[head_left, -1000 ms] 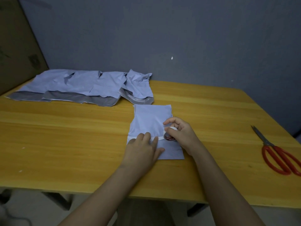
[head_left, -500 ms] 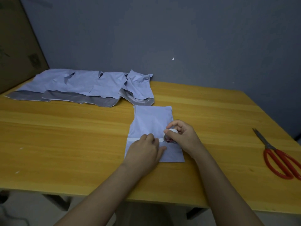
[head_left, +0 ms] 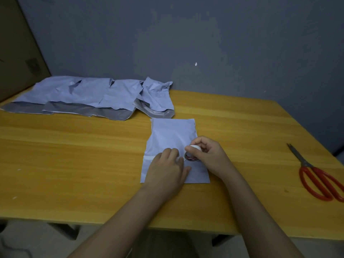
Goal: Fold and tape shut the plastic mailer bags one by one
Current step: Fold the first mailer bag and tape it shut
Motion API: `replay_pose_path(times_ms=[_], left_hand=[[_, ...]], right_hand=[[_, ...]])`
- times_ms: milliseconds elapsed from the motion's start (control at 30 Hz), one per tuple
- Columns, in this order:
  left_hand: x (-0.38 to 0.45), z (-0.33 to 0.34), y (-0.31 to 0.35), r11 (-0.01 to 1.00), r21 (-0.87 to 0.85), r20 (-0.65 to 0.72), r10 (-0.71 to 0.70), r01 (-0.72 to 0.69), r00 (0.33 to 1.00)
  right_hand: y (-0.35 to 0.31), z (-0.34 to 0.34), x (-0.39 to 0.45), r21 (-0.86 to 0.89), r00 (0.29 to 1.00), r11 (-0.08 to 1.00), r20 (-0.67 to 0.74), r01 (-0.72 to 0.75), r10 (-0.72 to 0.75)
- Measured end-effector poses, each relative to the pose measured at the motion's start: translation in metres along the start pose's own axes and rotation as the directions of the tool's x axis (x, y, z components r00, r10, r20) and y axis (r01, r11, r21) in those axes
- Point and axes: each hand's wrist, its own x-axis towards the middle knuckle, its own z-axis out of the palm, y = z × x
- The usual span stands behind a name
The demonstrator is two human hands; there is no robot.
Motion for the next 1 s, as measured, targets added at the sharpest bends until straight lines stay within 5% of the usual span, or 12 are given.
replay_pose_path(times_ms=[300, 533, 767, 1000], left_hand=[[0.003, -0.002, -0.002, 0.989, -0.143, 0.077, -0.028, 0.039, 0.997], [0.003, 0.002, 0.002, 0.991, -0.073, -0.023, -0.110, 0.108, 0.994], [0.002, 0.005, 0.005, 0.982, -0.111, 0.039, -0.151, 0.155, 0.988], [-0.001, 0.012, 0.003, 0.976, -0.176, -0.063, -0.144, 0.131, 0.988]], right_hand=[[0.005, -0.006, -0.004, -0.013, 1.000, 1.000, -0.014, -0.017, 0.016], [0.002, -0.005, -0.003, -0.067, 1.000, 0.998, -0.021, 0.002, -0.004], [-0.001, -0.006, -0.004, -0.177, 0.999, 0.984, -0.032, 0.007, -0.013], [0.001, 0.000, -0.004, -0.101, 0.997, 0.994, -0.072, -0.036, 0.029]])
